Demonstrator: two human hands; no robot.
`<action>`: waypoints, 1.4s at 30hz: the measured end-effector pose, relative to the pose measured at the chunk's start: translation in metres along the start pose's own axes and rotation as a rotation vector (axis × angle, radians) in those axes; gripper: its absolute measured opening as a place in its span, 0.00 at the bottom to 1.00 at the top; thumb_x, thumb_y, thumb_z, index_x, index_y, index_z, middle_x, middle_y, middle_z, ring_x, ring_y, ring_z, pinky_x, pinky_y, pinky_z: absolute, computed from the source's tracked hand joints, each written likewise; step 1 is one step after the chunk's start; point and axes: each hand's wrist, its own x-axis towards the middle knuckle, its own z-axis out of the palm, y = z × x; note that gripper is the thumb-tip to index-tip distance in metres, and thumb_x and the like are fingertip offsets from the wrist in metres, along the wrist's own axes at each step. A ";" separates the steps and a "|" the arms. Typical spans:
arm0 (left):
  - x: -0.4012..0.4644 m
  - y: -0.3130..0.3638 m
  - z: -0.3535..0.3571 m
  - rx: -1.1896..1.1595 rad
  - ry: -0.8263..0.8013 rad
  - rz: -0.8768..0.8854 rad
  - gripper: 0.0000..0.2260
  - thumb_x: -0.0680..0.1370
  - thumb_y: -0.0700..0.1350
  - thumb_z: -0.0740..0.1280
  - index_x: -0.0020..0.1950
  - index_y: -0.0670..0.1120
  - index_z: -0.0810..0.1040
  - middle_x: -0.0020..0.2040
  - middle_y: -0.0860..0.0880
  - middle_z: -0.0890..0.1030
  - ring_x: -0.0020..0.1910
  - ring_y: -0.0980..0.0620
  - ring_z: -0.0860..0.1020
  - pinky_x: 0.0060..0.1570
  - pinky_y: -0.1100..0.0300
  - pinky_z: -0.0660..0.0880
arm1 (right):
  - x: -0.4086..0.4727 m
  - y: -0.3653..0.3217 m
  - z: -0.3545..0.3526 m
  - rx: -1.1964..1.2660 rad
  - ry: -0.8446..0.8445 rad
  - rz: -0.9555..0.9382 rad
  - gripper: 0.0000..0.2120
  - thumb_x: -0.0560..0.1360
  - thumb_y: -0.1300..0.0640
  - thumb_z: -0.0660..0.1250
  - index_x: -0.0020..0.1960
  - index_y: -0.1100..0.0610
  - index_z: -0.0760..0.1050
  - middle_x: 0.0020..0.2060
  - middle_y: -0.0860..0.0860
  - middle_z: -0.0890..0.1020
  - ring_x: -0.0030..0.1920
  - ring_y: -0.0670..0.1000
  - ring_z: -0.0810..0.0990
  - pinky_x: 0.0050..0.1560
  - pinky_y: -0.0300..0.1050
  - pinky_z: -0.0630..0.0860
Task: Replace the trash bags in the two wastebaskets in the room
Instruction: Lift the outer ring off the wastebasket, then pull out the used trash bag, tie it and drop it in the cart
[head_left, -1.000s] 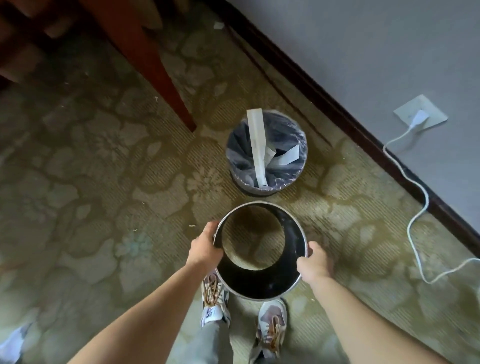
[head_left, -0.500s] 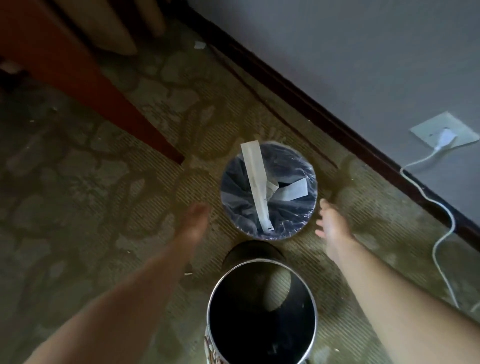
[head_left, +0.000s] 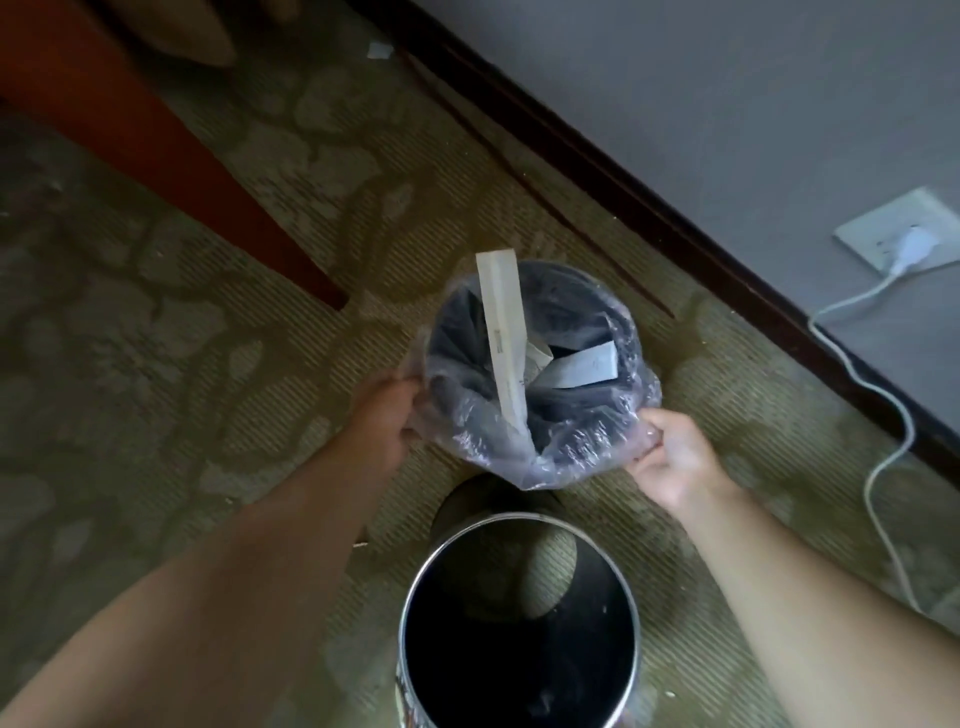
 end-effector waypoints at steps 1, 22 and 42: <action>-0.006 0.003 -0.004 -0.016 0.003 0.009 0.05 0.77 0.42 0.66 0.51 0.43 0.78 0.42 0.40 0.81 0.39 0.49 0.80 0.31 0.58 0.77 | -0.010 -0.005 0.000 -0.015 -0.022 0.014 0.06 0.76 0.66 0.62 0.50 0.63 0.76 0.50 0.60 0.81 0.50 0.55 0.81 0.60 0.51 0.76; -0.147 0.099 -0.005 0.101 0.279 0.551 0.09 0.74 0.35 0.65 0.40 0.47 0.67 0.41 0.47 0.72 0.41 0.50 0.72 0.43 0.60 0.74 | -0.155 -0.059 0.045 -0.191 0.322 -0.699 0.12 0.71 0.65 0.72 0.40 0.55 0.70 0.42 0.51 0.76 0.40 0.49 0.76 0.42 0.40 0.72; -0.281 0.153 -0.014 0.085 0.132 0.750 0.09 0.79 0.50 0.64 0.40 0.54 0.79 0.48 0.53 0.81 0.53 0.51 0.79 0.59 0.47 0.76 | -0.290 -0.101 0.054 -0.106 -0.079 -0.835 0.05 0.77 0.59 0.68 0.43 0.54 0.75 0.38 0.51 0.83 0.46 0.52 0.83 0.52 0.46 0.76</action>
